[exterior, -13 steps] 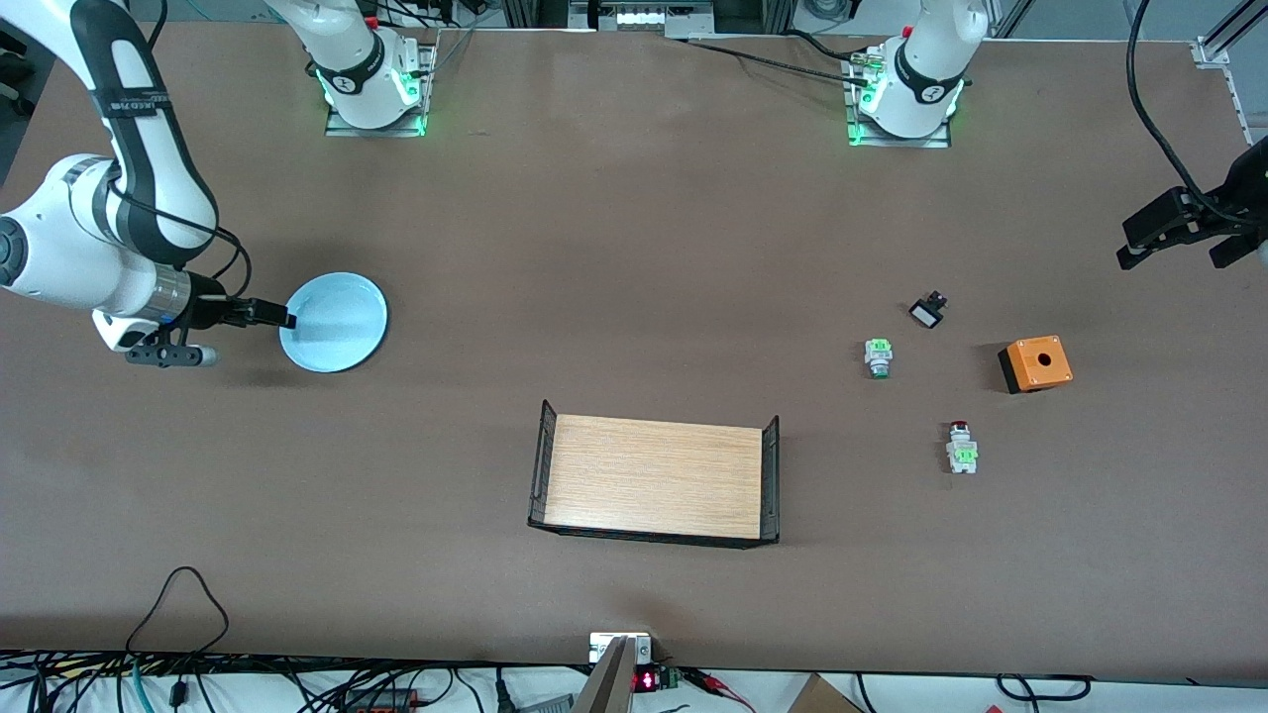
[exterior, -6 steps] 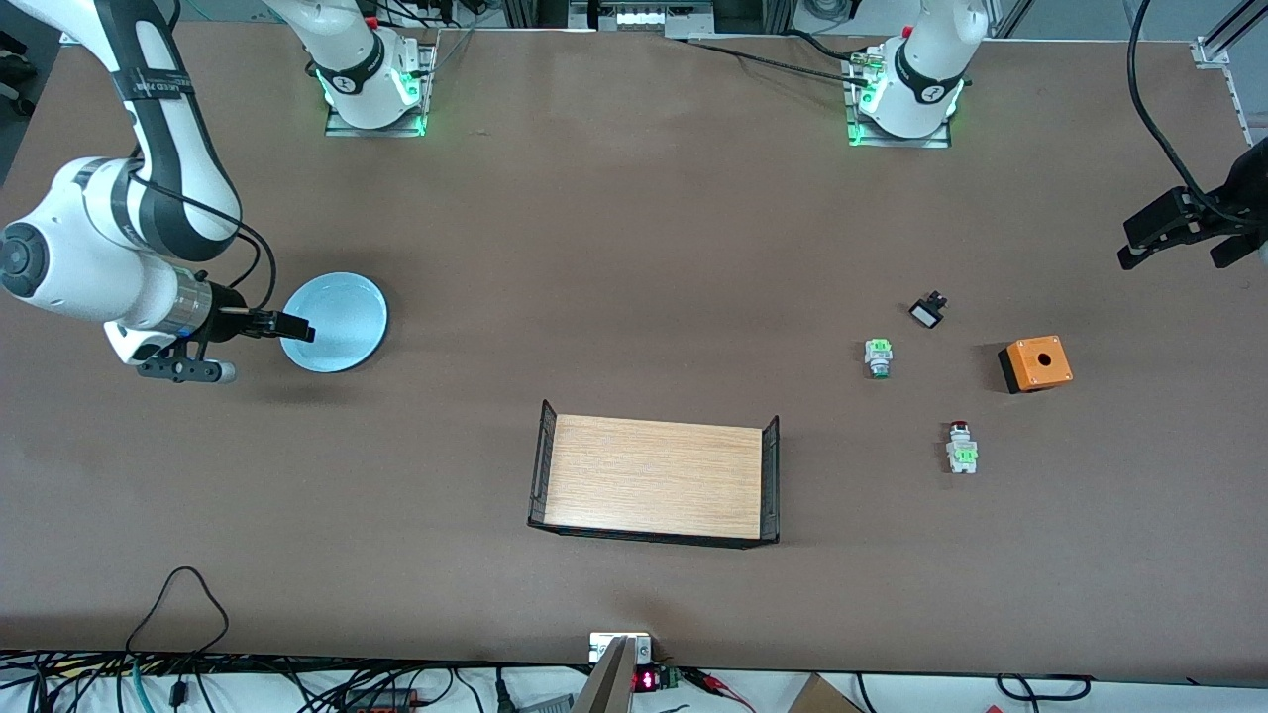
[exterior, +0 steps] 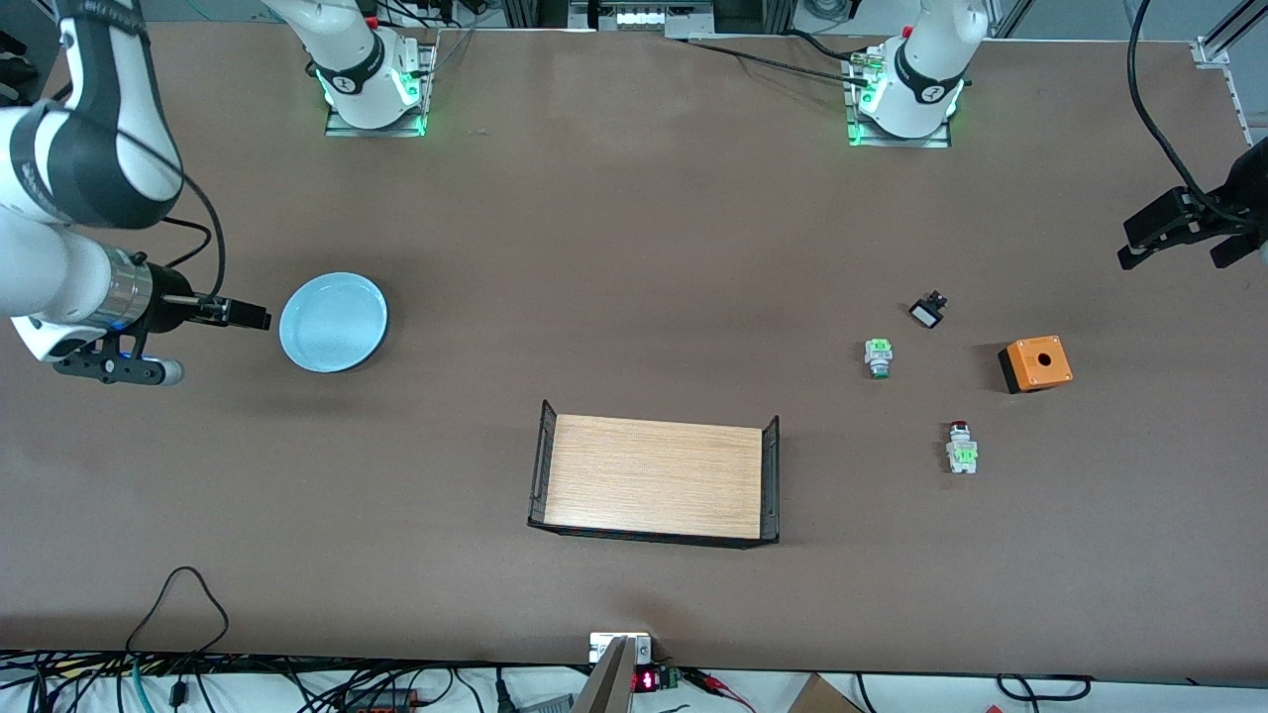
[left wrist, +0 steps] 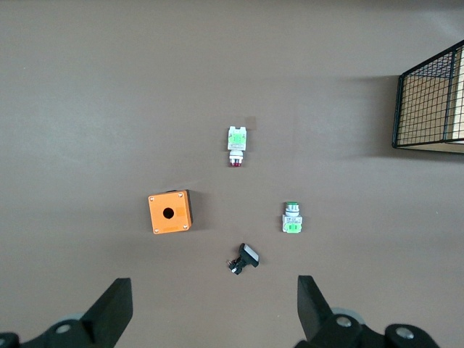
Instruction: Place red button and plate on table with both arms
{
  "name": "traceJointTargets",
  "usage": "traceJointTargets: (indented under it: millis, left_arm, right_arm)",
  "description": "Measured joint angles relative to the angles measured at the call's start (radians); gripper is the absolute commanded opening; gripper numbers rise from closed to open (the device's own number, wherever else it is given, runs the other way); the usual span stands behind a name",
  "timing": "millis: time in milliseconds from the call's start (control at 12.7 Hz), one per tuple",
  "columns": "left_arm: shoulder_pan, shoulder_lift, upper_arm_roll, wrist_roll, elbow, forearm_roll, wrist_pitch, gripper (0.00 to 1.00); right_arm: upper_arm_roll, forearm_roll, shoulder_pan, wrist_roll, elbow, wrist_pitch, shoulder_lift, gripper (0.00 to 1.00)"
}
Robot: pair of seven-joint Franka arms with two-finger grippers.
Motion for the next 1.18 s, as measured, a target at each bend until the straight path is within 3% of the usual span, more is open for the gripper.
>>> traceJointTargets:
  millis: [158,395,711,868,1184]
  left_arm:
    - [0.0,0.0,0.0,0.0,0.0,0.0,0.0,1.0]
    - [0.0,0.0,0.0,0.0,0.0,0.0,0.0,1.0]
    - [0.0,0.0,0.003,0.0,0.0,0.0,0.0,1.0]
    - [0.0,0.0,0.003,0.0,0.001,0.0,0.0,1.0]
    - [0.0,0.0,0.003,0.0,0.003,0.0,0.0,1.0]
  right_arm:
    - [0.001,-0.055,0.053,0.041,0.08,-0.045,-0.001,1.0]
    - [-0.018,-0.069,0.045,0.043,0.14,-0.06,-0.001,1.0]
    - [-0.117,-0.056,0.023,-0.035,0.19,-0.085,-0.005,1.0]
    - [-0.161,-0.042,0.014,-0.105,0.178,-0.101,-0.022,1.0]
    - [-0.163,-0.04,0.024,-0.117,0.04,-0.028,-0.115,1.0]
